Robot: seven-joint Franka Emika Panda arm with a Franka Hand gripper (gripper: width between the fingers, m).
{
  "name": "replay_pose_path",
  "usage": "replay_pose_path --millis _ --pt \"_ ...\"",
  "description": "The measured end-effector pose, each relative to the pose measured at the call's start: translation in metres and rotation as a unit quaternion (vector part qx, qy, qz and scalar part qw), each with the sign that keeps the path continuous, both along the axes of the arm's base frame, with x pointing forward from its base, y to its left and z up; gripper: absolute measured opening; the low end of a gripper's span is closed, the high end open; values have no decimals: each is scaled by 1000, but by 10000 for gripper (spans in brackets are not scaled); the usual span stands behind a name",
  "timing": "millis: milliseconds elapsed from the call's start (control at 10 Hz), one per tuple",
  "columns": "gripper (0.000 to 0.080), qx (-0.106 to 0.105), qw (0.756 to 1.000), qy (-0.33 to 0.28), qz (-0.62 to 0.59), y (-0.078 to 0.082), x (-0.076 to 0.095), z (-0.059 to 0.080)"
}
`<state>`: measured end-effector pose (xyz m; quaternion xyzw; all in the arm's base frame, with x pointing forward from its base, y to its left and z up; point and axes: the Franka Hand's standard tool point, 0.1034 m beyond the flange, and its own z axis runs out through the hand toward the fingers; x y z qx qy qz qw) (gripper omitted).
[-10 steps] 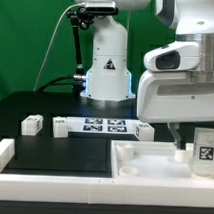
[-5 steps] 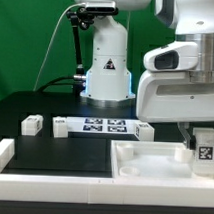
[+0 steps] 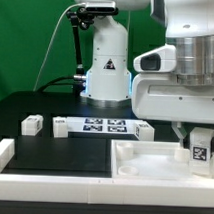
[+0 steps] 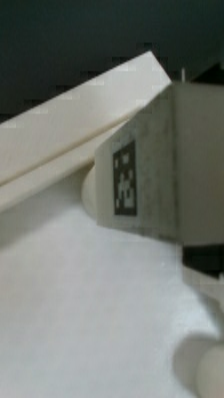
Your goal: Assemble one leg
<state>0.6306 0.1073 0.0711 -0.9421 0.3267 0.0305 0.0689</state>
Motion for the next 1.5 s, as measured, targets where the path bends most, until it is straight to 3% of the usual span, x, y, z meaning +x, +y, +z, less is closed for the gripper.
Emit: replay_pose_path --millis 200,500,700,1000,1300,1500 --pt "290 -3 993 12 -121 1 0 -1" --pt "291 -10 961 33 -273 2 -2 -1" --pt "291 -8 919 49 -391 1 -3 -1" --pt "291 -5 874 59 -482 0 -5 -1" --pt "291 -1 810 77 -581 1 -5 -1" --pt "291 3 796 83 -600 3 -5 -1"
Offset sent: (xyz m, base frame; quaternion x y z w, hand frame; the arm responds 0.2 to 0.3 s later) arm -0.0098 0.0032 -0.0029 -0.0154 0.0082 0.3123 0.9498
